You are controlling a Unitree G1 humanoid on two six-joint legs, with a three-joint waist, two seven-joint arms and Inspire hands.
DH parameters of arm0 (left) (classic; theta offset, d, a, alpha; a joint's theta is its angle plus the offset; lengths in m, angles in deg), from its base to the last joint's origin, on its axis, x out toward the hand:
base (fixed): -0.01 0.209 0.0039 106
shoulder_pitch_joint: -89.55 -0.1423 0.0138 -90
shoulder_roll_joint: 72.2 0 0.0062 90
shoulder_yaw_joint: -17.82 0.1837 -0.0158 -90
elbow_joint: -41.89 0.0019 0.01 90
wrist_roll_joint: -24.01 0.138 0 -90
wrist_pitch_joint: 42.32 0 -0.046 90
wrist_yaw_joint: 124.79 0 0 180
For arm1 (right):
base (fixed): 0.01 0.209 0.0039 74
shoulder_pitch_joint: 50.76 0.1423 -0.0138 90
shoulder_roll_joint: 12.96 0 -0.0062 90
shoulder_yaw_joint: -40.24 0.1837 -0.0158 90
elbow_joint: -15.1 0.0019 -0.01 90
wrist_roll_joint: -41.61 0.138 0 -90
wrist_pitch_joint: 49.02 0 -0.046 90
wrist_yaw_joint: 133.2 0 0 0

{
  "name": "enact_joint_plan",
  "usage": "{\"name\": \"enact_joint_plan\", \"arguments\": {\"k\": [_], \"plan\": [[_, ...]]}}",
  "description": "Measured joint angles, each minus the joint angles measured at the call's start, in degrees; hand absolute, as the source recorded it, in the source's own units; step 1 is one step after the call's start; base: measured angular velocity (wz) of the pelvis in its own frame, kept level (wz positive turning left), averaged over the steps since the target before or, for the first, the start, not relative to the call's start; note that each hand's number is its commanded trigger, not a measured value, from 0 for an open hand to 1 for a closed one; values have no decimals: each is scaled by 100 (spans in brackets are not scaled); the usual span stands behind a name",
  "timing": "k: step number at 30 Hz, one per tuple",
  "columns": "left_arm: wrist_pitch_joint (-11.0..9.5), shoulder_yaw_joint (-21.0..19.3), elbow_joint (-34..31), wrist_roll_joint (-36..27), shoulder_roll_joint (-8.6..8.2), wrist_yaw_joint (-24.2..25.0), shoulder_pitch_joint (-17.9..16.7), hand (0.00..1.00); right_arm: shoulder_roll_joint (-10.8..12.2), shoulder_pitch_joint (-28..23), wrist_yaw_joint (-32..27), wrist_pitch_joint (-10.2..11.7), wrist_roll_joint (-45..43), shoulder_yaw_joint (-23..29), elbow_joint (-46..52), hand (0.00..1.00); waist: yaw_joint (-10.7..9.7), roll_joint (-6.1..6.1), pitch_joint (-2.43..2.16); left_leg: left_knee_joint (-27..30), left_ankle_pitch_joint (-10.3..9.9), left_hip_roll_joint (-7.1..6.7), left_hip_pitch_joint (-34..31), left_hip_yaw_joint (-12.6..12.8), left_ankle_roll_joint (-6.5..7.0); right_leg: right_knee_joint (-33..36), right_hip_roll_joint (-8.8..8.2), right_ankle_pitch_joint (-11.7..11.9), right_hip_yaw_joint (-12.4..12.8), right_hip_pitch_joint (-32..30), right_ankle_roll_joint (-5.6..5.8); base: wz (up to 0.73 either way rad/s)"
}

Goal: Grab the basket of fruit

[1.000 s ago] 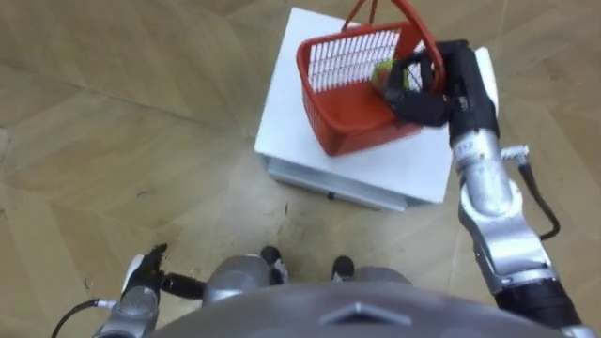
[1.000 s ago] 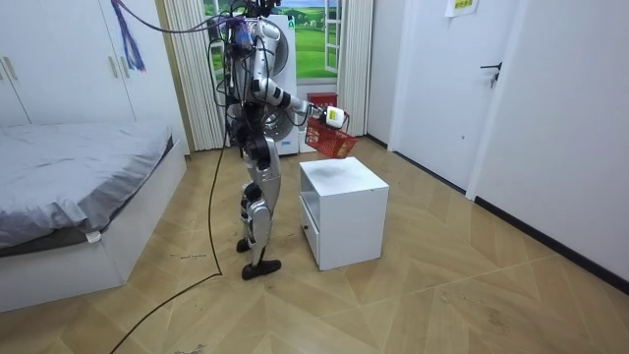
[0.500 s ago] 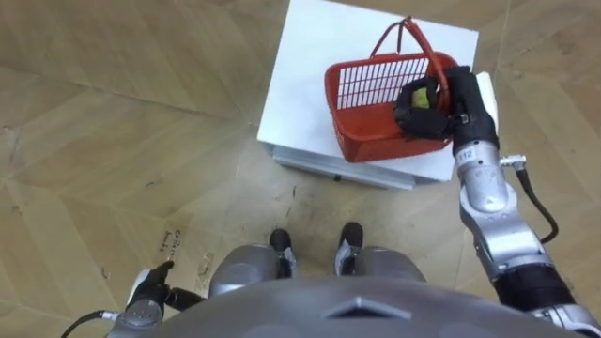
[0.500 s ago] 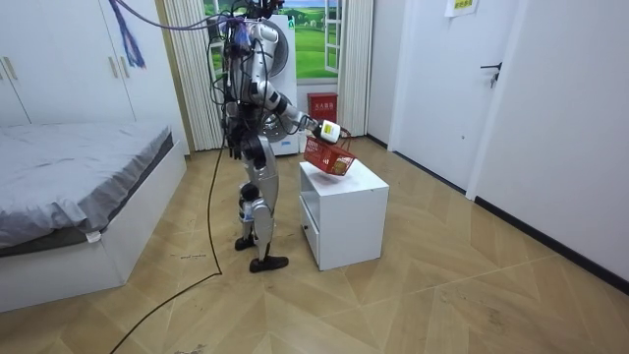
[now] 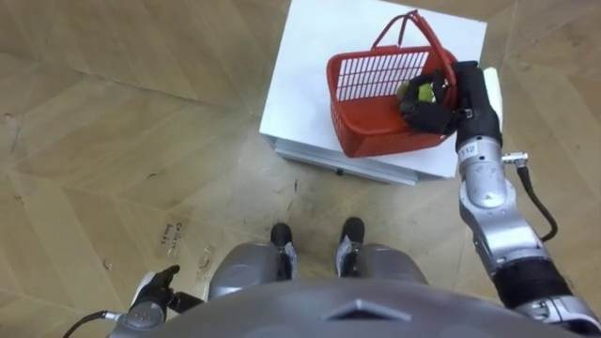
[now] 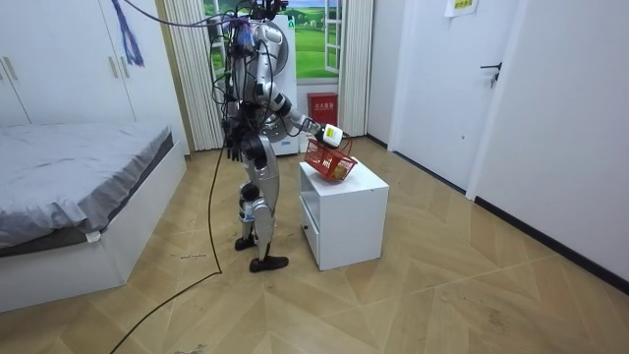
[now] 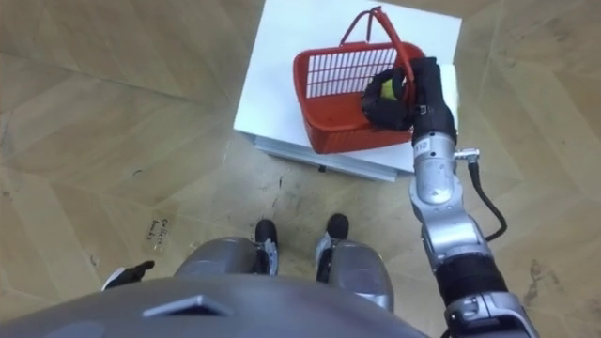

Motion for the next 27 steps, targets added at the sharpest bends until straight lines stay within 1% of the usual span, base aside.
{"name": "enact_joint_plan", "arguments": {"k": [2, 3, 5, 6, 7, 9, 11, 12, 13, 14, 15, 16, 20, 23, 27], "plan": [[4, 7, 8, -1, -13, -5, 0, 0, 8, 92, -6, 36, -3, 2, -224, 100, 9, 22, 6, 4, 0, -5, -14, -15, 0, 0, -8, 0, -22, 1, 0, 8], [9, 91, 7, -2, -18, -12, 0, 0, 8, 120, -19, 55, -3, 14, -336, 100, 5, 51, 0, 9, 1, -16, -35, -40, 2, 0, -21, -1, -53, -4, 1, 9], [25, 124, 2, -2, -35, -12, -9, 0, 17, 126, -29, 73, -4, 17, -444, 100, 12, 82, -17, 8, 3, -24, -65, -46, 6, 2, -30, -3, -70, -15, 4, 7], [29, 124, -5, -2, -42, -13, -12, 0, 41, 147, -38, 76, -7, 24, -479, 100, 10, 99, -25, 8, 7, -27, -87, -53, 12, 18, -38, -3, -92, -39, 5, 4], [28, 124, -7, -2, -45, -13, -12, 0, 60, 166, -41, 77, -7, 35, -501, 100, 10, 103, -24, 5, 9, -27, -98, -53, 14, 45, -42, -8, -95, -61, 4, 4], [29, 122, -8, -2, -63, -12, -12, 0, 191, 248, -62, 122, -4, 179, -638, 100, 6, 119, -20, 5, 14, -40, -127, -57, 22, 90, -63, -35, -118, -92, 1, 2], [28, 122, -7, -4, -83, -12, -13, 0, 222, 292, -124, 122, -4, 188, -699, 100, 7, 130, -17, 4, 15, -46, -127, -59, 24, 90, -71, -37, -127, -93, 3, 0], [28, 123, -5, -5, -90, -12, -13, 0, 236, 318, -135, 126, -3, 188, -745, 97, 8, 130, -17, 4, 15, -49, -128, -60, 25, 90, -73, -37, -130, -94, 4, 0], [28, 122, -4, -4, -93, -11, -13, 0, 240, 330, -148, 128, -8, 187, -770, 76, 18, 130, -17, 4, 15, -49, -135, -62, 25, 89, -73, -38, -134, -97, 4, 0], [27, 123, -4, -4, -95, -11, -13, 0, 244, 360, -169, 148, -15, 187, -842, 49, 17, 130, -17, 6, 16, -51, -170, -71, 26, 91, -76, -38, -148, -111, 4, 0], [28, 123, -2, -4, -97, -10, -13, 0, 244, 399, -187, 148, -21, 188, -885, 4, 14, 128, -17, 21, 22, -54, -191, -80, 33, 101, -79, -38, -153, -152, 4, 0], [29, 123, -1, -4, -100, -10, -13, 0, 244, 416, -213, 148, -23, 187, -897, 0, 13, 128, -17, 34, 29, -55, -208, -80, 36, 114, -82, -38, -154, -182, 4, 0], [45, 125, 1, -4, -109, -8, -16, 0, 247, 492, -342, 149, -42, 193, -978, 0, 15, 122, -10, 69, 30, -65, -333, -102, 36, 183, -101, -62, -171, -316, 12, 3], [76, 222, -1, -11, -109, -20, -15, 0, 246, 547, -440, 147, -33, 192, -1204, 0, 10, 125, -8, 80, 30, -78, -365, -139, 38, 181, -116, -69, -214, -320, 22, 7], [139, 339, -1, -7, -126, -23, -15, 0, 244, 570, -553, 146, -30, 195, -1314, 0, 20, 136, 14, 90, 33, -85, -409, -195, 42, 182, -126, -69, -245, -345, 23, 3]]}}
